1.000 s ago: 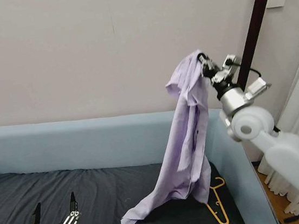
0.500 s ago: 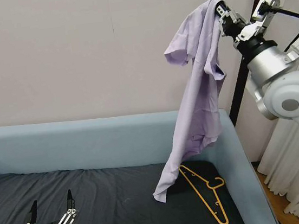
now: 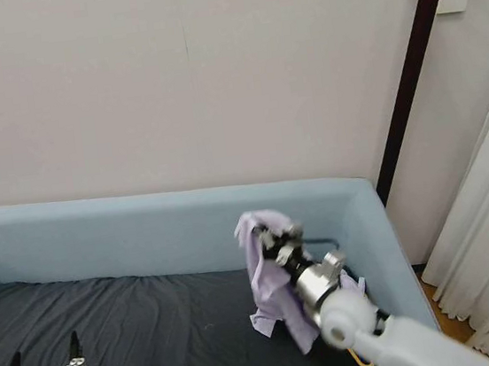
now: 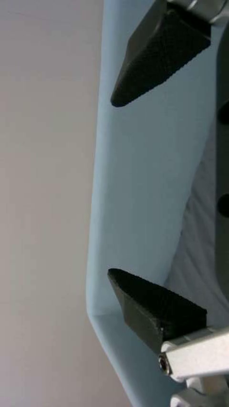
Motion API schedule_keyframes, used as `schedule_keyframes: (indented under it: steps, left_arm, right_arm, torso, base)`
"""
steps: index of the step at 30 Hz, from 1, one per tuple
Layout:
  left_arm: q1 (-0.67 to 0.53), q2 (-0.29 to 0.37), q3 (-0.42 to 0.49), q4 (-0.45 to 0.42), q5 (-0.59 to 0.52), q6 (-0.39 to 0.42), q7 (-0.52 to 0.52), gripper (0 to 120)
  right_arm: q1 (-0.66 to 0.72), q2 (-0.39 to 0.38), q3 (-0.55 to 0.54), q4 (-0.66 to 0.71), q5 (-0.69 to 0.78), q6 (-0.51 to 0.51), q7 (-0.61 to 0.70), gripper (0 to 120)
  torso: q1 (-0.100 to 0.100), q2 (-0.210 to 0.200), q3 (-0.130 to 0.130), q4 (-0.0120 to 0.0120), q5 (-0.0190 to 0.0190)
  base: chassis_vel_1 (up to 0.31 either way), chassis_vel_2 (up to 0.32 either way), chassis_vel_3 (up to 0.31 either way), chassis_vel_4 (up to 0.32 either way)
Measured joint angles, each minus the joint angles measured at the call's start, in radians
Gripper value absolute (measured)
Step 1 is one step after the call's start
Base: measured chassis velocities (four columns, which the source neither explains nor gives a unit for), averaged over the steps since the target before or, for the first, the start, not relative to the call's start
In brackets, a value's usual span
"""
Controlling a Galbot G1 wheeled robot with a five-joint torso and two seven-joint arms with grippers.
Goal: Pick up the clothes from the sofa and hang them on the clothes hanger.
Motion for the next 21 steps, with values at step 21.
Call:
schedule_keyframes:
  steps: [21]
  left_arm:
    - [-0.068,-0.006,0.063,0.063,0.013,-0.023,0.005,100]
  right_arm:
    - [-0.092,0.119,-0.136,0.097,-0.001,-0.357,0.454,41]
  torso:
    - [0.0,0.0,0.0,0.0,0.0007]
  base:
    - [0.0,0.0,0.0,0.0]
